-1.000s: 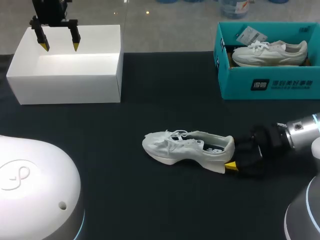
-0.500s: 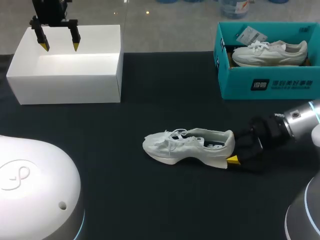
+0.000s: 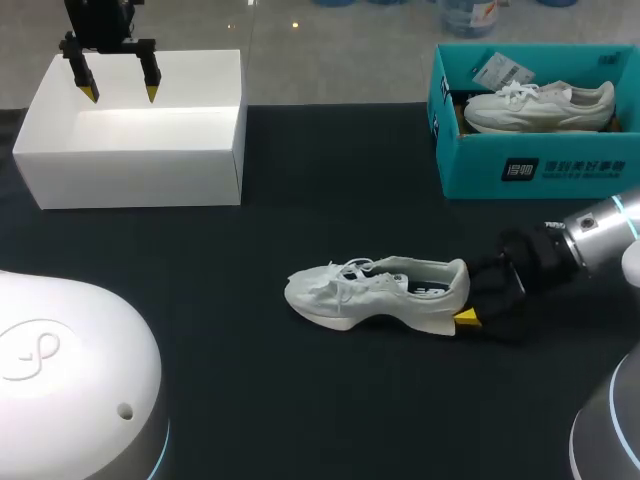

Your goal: Take the shoe out of the shoebox, open the shoe tongue, remove and reinsert the insole, then place the shoe into the shoebox

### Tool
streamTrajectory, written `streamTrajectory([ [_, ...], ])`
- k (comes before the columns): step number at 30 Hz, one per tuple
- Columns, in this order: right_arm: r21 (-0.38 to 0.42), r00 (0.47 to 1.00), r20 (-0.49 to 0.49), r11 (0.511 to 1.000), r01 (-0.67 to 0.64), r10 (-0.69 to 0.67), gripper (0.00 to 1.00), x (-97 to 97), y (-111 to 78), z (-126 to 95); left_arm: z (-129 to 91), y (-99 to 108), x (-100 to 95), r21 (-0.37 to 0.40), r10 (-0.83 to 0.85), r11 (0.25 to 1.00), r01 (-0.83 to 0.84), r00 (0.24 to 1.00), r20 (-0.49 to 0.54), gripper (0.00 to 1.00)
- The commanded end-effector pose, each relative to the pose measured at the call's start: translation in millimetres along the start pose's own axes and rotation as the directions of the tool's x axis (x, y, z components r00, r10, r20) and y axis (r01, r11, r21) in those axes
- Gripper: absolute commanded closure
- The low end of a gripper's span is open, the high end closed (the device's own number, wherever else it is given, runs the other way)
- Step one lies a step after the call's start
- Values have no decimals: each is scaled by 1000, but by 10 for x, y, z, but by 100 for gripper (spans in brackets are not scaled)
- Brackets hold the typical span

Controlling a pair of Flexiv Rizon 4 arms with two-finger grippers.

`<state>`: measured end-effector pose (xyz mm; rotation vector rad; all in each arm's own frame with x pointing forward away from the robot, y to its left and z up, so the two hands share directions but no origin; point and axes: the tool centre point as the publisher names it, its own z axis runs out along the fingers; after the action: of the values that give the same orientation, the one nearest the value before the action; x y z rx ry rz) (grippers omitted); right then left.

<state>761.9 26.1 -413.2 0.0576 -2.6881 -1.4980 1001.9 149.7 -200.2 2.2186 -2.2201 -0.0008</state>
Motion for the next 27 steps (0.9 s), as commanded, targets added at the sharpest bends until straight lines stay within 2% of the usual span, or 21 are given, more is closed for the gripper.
streamTrajectory([
  [1, 5, 1000, -13, 1000, 2, -2, 55, -43, 4, 15, 0, 5, 1, 0, 0, 1000, 0, 1000, 1, 0],
  [4, 6, 1000, -21, 1000, 7, -7, 51, -55, 14, 32, 0, 5, 1, 0, 0, 1000, 0, 1000, 1, 0],
  [7, 4, 1000, -23, 1000, 13, -13, 7, -56, 22, 34, 0, 5, 1, 0, 0, 1000, 0, 1000, 1, 0],
  [8, 5, 1000, -23, 1000, 15, -15, 0, -52, 29, 31, 0, 5, 1, 0, 0, 1000, 0, 1000, 1, 0],
  [18, 15, 1000, 21, 1000, 17, -18, 0, 9, 80, -142, 0, 5, 1, 0, 0, 1000, 0, 1000, 1, 0],
  [27, 25, 998, 56, 1000, -8, 6, 0, 146, 82, -262, 0, 5, 1, 0, 0, 1000, 0, 1000, 1, 0],
])
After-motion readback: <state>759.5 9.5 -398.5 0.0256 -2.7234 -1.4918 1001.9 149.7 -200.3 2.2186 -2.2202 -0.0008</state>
